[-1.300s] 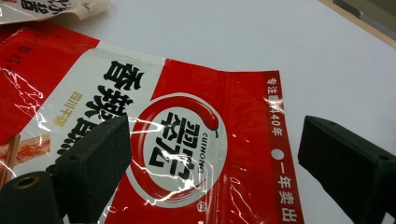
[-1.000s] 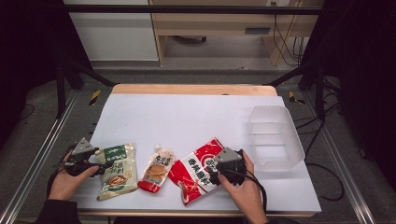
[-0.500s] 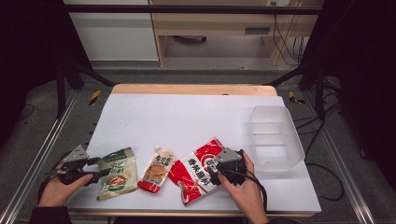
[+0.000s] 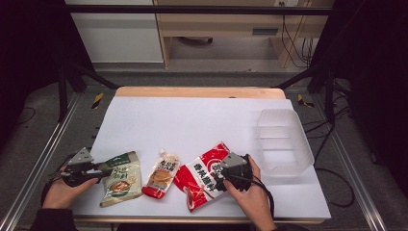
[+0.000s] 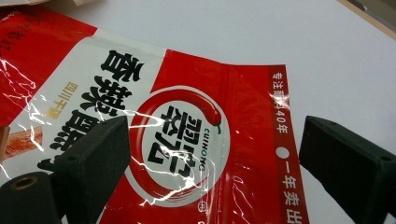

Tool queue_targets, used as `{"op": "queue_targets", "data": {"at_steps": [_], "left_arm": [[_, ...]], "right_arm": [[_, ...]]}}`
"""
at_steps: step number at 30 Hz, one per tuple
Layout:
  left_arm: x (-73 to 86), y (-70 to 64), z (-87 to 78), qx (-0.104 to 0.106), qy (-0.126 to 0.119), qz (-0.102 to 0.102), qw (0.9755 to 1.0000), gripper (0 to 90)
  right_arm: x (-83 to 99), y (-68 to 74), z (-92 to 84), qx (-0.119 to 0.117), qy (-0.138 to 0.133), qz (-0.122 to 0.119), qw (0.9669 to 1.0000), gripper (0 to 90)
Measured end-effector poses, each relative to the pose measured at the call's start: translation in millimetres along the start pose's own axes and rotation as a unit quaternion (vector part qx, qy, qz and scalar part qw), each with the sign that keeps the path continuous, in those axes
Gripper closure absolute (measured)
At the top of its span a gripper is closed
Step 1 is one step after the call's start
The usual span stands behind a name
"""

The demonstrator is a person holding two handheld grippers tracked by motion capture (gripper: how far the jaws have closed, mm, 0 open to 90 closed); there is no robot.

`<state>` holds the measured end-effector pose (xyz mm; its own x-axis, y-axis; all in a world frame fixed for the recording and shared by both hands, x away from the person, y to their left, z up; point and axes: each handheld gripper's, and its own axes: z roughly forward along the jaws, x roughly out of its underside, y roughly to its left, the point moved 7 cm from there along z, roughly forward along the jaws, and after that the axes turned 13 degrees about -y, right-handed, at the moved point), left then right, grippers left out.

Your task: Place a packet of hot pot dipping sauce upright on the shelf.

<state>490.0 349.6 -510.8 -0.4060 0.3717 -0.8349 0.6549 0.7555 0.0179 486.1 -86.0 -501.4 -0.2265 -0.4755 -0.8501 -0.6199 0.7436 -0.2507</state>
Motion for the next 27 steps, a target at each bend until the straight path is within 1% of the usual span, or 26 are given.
{"op": "queue_targets", "data": {"at_steps": [1, 2, 4, 7, 8, 10, 13, 16, 19, 22, 23, 24, 25, 26, 27], "left_arm": [[-0.3, 0.2, 0.7, -0.002, -0.002, -0.003, 1.0, 60.4], [-2.3, 0.7, 3.3, -0.008, -0.003, 0.001, 1.0, 65.6], [-1.4, 2.2, 4.8, -0.009, -0.002, 0.001, 1.0, 68.6], [-0.1, 4.4, 4.4, -0.009, -0.001, -0.001, 1.0, 77.0], [-0.1, 6.4, 2.4, -0.014, -0.003, -0.002, 0.9999, 80.2], [0.1, 7.5, 2.3, -0.014, -0.004, -0.006, 0.9999, 83.7], [-0.2, 9.1, 1.0, -0.012, -0.004, -0.009, 0.9999, 86.2], [-7.4, 11.8, -7.7, -0.017, -0.018, -0.013, 0.9996, 89.3], [-10.2, 11.3, -11.0, -0.02, -0.023, -0.015, 0.9994, 90.0], [-19.9, 7.9, -16.5, -0.035, -0.029, -0.008, 0.9989, 90.0], [-19.9, 7.9, -16.5, -0.035, -0.029, -0.008, 0.9989, 90.0], [-27.3, 5.1, -23.0, -0.034, -0.039, -0.005, 0.9986, 90.0], [-27.3, 5.1, -23.0, -0.034, -0.039, -0.005, 0.9986, 90.0], [-34.2, 0.8, -30.2, -0.033, -0.045, 0.002, 0.9984, 90.0], [-34.2, 0.8, -30.2, -0.033, -0.045, 0.002, 0.9984, 90.0]], "right_arm": [[0.0, 0.0, 0.0, 0.0, 0.0, 0.0, 1.0, 9.6], [0.3, -0.5, -0.1, 0.002, 0.001, 0.0, 1.0, 9.6], [-0.2, -1.0, -0.6, 0.004, 0.0, 0.001, 1.0, 9.6], [-0.1, -0.8, 0.1, 0.004, 0.001, -0.001, 1.0, 9.6], [0.2, -0.9, 0.4, 0.005, 0.002, -0.002, 1.0, 9.6], [1.0, -1.3, 1.0, 0.007, 0.005, -0.003, 1.0, 9.6], [2.4, -2.0, 2.3, 0.01, 0.008, -0.001, 0.9999, 9.5], [3.8, -3.0, 2.0, 0.014, 0.012, 0.0, 0.9998, 9.5], [4.1, -3.3, 2.1, 0.014, 0.011, 0.002, 0.9998, 9.4], [3.9, -3.2, 1.8, 0.016, 0.01, 0.003, 0.9998, 9.3], [3.9, -3.1, 1.6, 0.015, 0.01, 0.003, 0.9998, 9.3], [4.0, -3.2, 1.4, 0.015, 0.01, 0.003, 0.9998, 9.3], [4.0, -3.2, 1.4, 0.015, 0.01, 0.003, 0.9998, 9.3], [4.2, -3.4, 0.8, 0.014, 0.012, 0.004, 0.9998, 9.2], [4.2, -3.5, 0.8, 0.013, 0.011, 0.005, 0.9998, 9.2]]}}
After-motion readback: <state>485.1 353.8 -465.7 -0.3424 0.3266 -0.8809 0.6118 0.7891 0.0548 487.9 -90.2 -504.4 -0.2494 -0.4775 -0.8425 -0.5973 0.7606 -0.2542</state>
